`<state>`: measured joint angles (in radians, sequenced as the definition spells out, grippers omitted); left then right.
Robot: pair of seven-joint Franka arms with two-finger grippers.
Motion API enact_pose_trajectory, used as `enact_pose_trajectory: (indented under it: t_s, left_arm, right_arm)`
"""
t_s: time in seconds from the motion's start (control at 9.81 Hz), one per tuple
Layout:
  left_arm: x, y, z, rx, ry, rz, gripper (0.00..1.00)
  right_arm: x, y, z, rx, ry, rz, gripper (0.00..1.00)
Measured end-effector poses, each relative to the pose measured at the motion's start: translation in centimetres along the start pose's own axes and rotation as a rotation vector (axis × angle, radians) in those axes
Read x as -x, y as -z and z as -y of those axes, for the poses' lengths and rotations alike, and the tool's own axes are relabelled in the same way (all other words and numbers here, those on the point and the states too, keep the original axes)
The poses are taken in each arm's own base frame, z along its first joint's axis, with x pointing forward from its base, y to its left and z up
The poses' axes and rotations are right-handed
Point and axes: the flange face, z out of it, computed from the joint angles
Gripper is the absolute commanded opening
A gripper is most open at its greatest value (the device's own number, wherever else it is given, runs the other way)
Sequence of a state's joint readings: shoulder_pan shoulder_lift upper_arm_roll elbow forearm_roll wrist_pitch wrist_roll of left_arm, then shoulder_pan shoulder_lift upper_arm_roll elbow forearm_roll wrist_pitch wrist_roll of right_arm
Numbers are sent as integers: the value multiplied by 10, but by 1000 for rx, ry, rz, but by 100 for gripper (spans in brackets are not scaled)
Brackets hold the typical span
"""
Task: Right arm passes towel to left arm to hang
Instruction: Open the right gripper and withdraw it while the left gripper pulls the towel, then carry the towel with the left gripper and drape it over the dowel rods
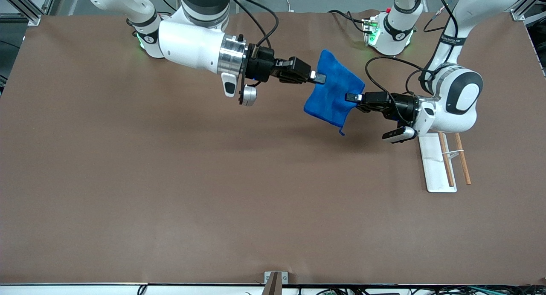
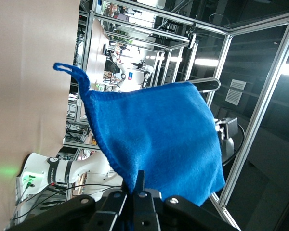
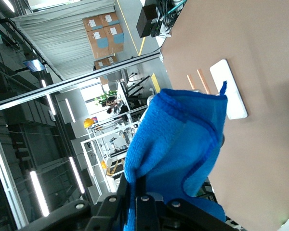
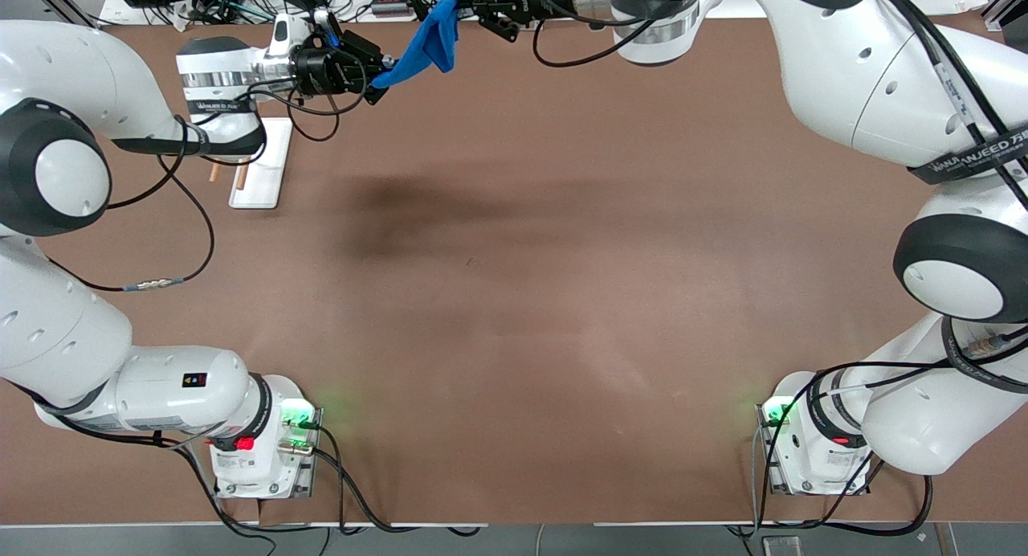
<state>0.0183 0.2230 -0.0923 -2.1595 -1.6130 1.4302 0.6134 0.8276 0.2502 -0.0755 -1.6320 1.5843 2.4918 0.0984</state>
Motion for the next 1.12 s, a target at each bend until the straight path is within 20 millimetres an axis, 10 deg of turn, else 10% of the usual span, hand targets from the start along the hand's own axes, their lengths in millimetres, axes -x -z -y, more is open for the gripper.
enact_pose_trajectory:
  t_s: [0.31,0.61,1.12]
  left_arm:
    - [-13,12,-34,-101,-6,33,0]
    - [-22,41,-84,-351,28,67,0]
    - [-23,71,-176,-898,8,49,0]
  right_arm:
    - [-60,49,-7,178,142,31,100]
    - [-141,159,-33,523,244,46,100]
    - [-174,296,-29,1087,336,-180,100]
